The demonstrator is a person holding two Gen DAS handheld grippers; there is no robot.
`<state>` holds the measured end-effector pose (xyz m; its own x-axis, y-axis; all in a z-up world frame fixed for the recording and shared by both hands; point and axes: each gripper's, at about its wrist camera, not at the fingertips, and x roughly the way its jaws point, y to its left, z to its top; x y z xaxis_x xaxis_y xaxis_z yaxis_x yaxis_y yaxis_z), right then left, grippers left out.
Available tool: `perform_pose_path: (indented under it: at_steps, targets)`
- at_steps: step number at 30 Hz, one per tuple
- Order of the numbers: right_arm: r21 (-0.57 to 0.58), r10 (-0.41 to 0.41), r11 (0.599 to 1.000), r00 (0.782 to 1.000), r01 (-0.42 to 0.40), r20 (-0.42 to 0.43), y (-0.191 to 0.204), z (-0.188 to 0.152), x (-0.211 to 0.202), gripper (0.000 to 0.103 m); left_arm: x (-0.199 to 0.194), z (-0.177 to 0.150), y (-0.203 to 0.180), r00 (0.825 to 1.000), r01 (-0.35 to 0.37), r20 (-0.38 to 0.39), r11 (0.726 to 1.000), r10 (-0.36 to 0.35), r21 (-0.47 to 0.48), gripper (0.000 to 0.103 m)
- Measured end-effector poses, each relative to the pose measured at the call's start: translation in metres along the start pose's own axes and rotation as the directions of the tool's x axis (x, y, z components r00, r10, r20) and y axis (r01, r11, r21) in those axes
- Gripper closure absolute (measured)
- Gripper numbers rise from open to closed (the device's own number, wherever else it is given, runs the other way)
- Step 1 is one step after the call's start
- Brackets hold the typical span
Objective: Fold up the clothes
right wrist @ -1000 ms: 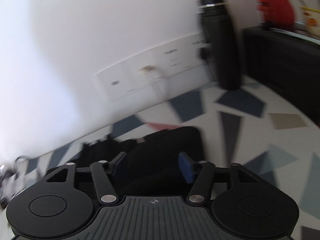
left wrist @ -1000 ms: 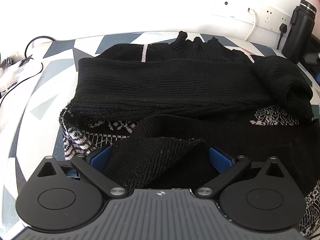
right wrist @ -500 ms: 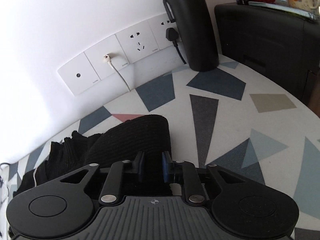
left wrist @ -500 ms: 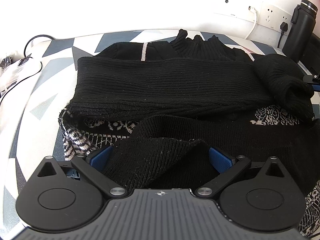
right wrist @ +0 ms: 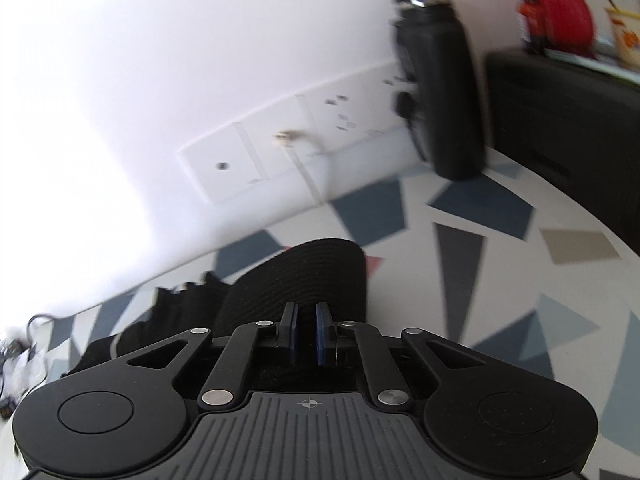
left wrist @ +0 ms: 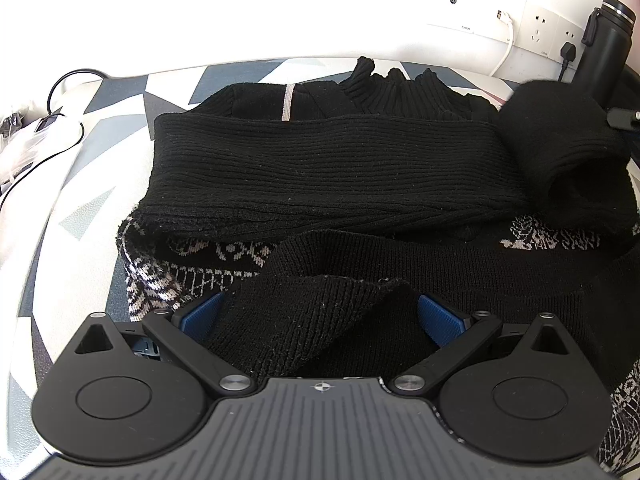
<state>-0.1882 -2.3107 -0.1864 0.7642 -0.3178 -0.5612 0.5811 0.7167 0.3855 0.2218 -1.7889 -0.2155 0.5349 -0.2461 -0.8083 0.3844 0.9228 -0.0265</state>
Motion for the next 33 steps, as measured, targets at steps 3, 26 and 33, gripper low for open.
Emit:
perform_pose_path:
  at_steps: [3,26,33]
  targets:
    - [-0.062,0.116,0.991,0.993,-0.118,-0.032,0.018,-0.002,0.001,0.103,0.0,0.0,0.0,1.0,0.0,0.0,1.0,0.0,0.0,0.0]
    - [0.371,-0.064,0.924,0.994,0.092,-0.086,-0.067,-0.013,0.009,0.089,0.001,0.001,0.002,1.0,0.002,0.001,1.0,-0.002,0.004,0.0]
    - [0.364,0.032,0.931,0.999,-0.041,0.03,-0.056,0.0,-0.01,0.093,0.001,0.001,0.001,1.0,0.0,-0.004,1.0,0.0,0.007,0.0]
